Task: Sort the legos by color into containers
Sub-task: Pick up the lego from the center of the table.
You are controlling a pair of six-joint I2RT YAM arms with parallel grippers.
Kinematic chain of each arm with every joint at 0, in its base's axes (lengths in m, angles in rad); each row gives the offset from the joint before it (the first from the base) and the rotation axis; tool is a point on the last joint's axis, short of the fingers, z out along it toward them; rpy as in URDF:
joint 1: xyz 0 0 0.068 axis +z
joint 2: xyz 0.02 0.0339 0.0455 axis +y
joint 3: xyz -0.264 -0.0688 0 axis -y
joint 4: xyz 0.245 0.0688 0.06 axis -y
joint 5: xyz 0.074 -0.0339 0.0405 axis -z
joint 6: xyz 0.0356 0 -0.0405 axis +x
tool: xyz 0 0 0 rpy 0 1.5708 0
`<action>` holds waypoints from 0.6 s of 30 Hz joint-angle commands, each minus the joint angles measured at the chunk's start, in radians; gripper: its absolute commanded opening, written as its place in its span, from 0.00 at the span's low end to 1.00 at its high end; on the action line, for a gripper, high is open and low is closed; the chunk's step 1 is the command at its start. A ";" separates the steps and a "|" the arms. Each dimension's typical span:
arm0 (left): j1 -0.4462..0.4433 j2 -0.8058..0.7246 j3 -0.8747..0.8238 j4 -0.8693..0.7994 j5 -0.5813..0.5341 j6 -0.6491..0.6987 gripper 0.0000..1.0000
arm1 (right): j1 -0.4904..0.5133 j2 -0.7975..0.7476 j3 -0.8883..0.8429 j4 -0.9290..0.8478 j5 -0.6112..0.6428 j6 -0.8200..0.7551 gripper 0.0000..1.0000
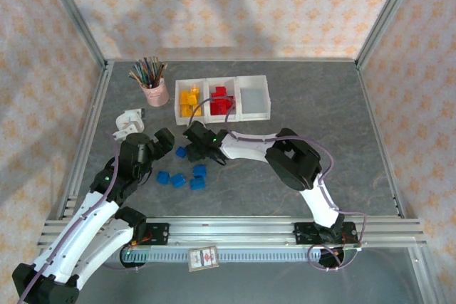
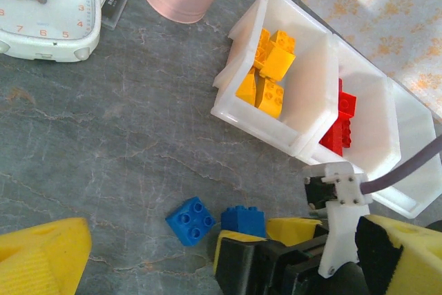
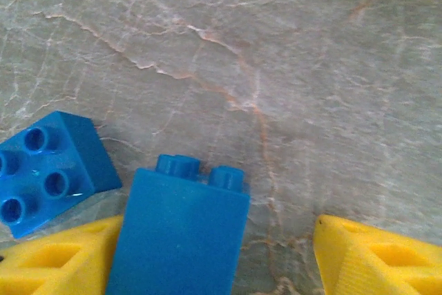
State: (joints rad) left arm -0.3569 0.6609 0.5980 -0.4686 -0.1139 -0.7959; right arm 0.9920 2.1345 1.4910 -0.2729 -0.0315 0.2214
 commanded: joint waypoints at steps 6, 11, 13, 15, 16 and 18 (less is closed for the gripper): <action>0.012 -0.001 0.004 -0.017 -0.022 -0.003 0.99 | -0.015 -0.006 0.026 -0.040 0.051 0.032 0.60; 0.012 -0.010 0.008 -0.030 -0.030 0.000 0.99 | -0.016 0.032 0.065 -0.050 0.065 0.026 0.51; 0.012 -0.012 0.009 -0.029 -0.028 0.000 0.99 | -0.016 0.038 0.075 -0.058 0.070 0.021 0.47; 0.012 -0.009 0.008 -0.023 -0.021 0.000 0.99 | -0.016 0.032 0.067 -0.055 0.068 0.017 0.42; 0.012 -0.006 0.008 -0.021 -0.019 0.000 0.99 | -0.018 0.026 0.062 -0.052 0.067 0.015 0.39; 0.012 0.001 0.009 -0.012 -0.011 0.001 0.99 | -0.020 0.012 0.051 -0.050 0.062 0.017 0.34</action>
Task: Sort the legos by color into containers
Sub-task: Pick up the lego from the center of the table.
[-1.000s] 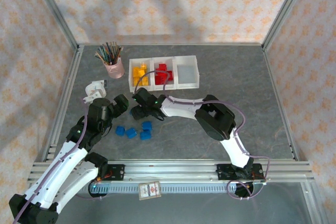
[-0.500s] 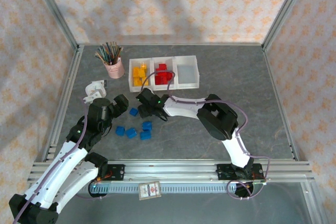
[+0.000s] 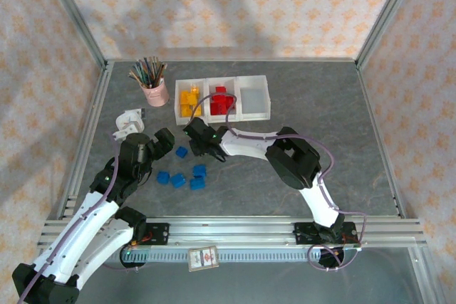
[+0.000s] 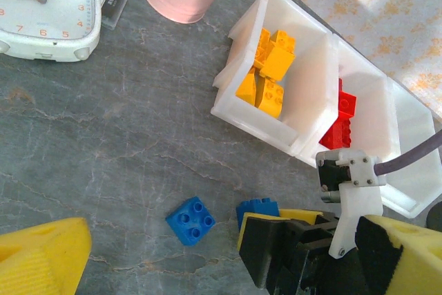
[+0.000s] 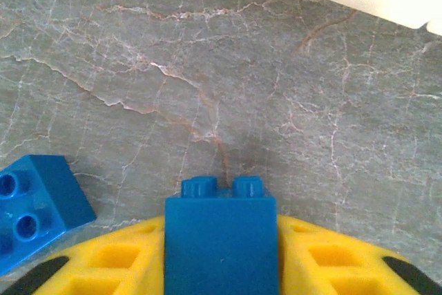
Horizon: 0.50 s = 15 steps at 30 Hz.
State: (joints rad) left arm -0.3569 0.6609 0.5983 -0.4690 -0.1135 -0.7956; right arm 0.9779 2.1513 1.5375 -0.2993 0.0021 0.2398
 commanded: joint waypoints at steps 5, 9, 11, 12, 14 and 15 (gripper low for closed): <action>0.012 0.020 0.016 -0.001 0.011 0.006 0.99 | -0.027 -0.078 -0.054 0.006 -0.015 0.020 0.27; 0.012 0.023 0.019 0.022 0.058 0.026 0.99 | -0.066 -0.179 -0.140 0.040 -0.052 0.053 0.27; 0.012 0.024 0.020 0.044 0.086 0.037 0.99 | -0.087 -0.232 -0.180 0.050 -0.054 0.063 0.27; 0.012 0.026 0.021 0.058 0.103 0.042 0.99 | -0.096 -0.256 -0.197 0.052 -0.052 0.066 0.27; 0.012 0.034 0.024 0.085 0.136 0.051 0.99 | -0.125 -0.310 -0.228 0.051 -0.047 0.079 0.27; 0.012 0.041 0.022 0.101 0.156 0.057 0.99 | -0.142 -0.336 -0.245 0.050 -0.044 0.085 0.27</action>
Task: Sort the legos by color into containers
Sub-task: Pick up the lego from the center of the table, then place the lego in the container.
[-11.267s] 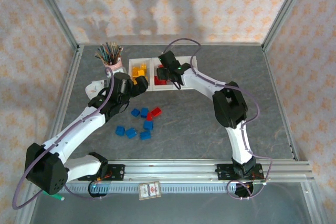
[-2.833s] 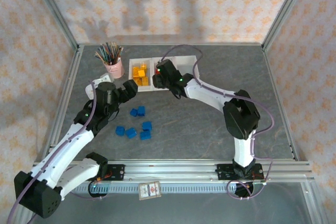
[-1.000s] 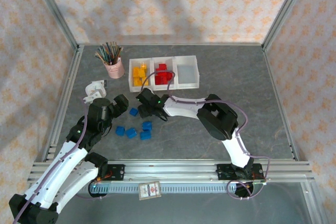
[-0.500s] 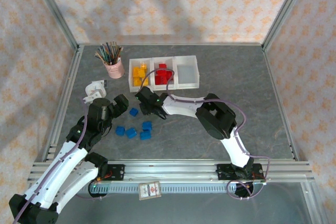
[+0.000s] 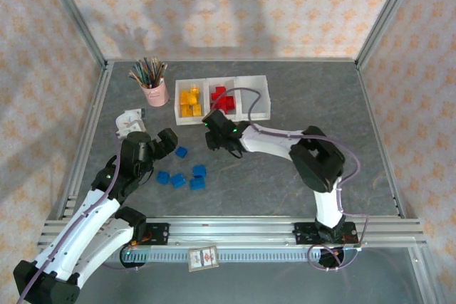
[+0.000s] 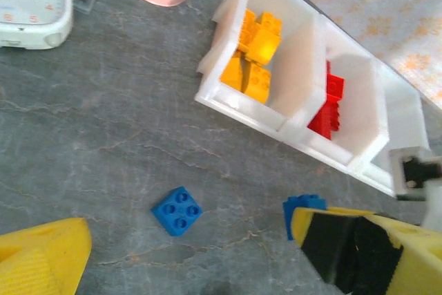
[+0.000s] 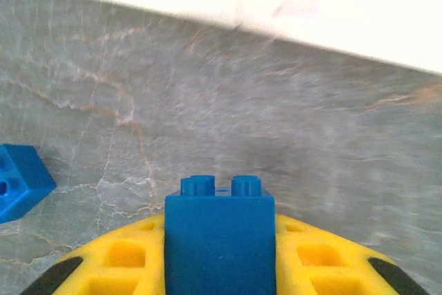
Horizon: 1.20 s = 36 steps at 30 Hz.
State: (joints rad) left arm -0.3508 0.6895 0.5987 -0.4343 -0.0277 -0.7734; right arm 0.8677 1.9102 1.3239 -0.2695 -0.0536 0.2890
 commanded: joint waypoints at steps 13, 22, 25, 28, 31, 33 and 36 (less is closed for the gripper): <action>-0.031 0.199 0.030 0.319 0.240 0.028 0.99 | -0.288 -0.131 0.015 0.021 0.086 0.014 0.27; -0.112 0.377 0.092 0.428 0.205 0.020 0.99 | -0.363 0.067 0.196 0.019 0.096 -0.017 0.28; -0.112 0.416 0.116 0.434 0.196 0.025 0.99 | -0.378 0.122 0.260 0.007 0.094 -0.026 0.32; -0.111 0.433 0.122 0.451 0.189 0.031 0.99 | -0.380 0.146 0.296 0.000 0.087 -0.036 0.40; -0.112 0.444 0.134 0.446 0.185 0.039 0.99 | -0.380 0.133 0.301 0.002 0.086 -0.039 0.44; -0.112 0.449 0.143 0.441 0.179 0.045 0.99 | -0.380 0.114 0.290 0.008 0.087 -0.041 0.47; -0.110 0.446 0.150 0.430 0.169 0.053 0.99 | -0.379 0.069 0.264 0.011 0.072 -0.038 0.48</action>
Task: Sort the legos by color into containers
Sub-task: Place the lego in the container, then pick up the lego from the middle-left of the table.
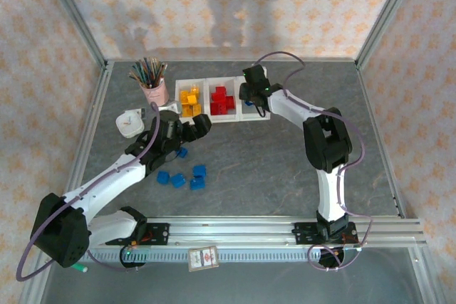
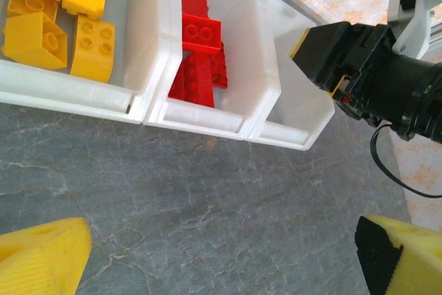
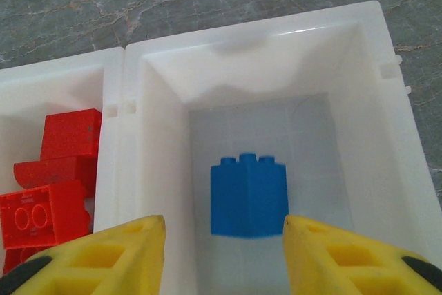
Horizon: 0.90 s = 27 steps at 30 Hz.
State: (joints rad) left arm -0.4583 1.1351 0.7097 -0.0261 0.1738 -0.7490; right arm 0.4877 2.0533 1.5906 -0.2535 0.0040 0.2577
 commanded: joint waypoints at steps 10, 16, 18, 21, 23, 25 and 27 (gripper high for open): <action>0.011 -0.106 -0.020 -0.048 -0.100 0.031 0.99 | 0.094 -0.254 -0.222 0.028 -0.010 0.028 0.52; 0.027 -0.213 -0.069 -0.141 -0.152 0.029 0.99 | 0.237 -0.295 -0.275 0.008 0.020 0.028 0.56; 0.031 -0.258 -0.085 -0.182 -0.178 0.022 0.99 | 0.297 -0.292 -0.280 0.006 0.025 0.025 0.58; 0.035 -0.321 -0.114 -0.228 -0.216 0.004 0.99 | 0.370 -0.272 -0.285 0.017 -0.003 0.022 0.60; 0.038 -0.363 -0.131 -0.260 -0.233 -0.011 0.99 | 0.414 -0.251 -0.283 0.022 -0.009 0.017 0.61; 0.040 -0.405 -0.143 -0.303 -0.260 -0.026 0.99 | 0.456 -0.224 -0.278 0.034 -0.038 -0.003 0.64; 0.041 -0.445 -0.153 -0.344 -0.288 -0.040 0.99 | 0.489 -0.189 -0.262 0.034 -0.050 -0.026 0.67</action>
State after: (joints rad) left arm -0.4290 0.7322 0.5735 -0.2737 -0.0422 -0.7601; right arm 0.9482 1.8149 1.3132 -0.2226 -0.0307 0.2646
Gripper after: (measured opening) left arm 0.992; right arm 0.661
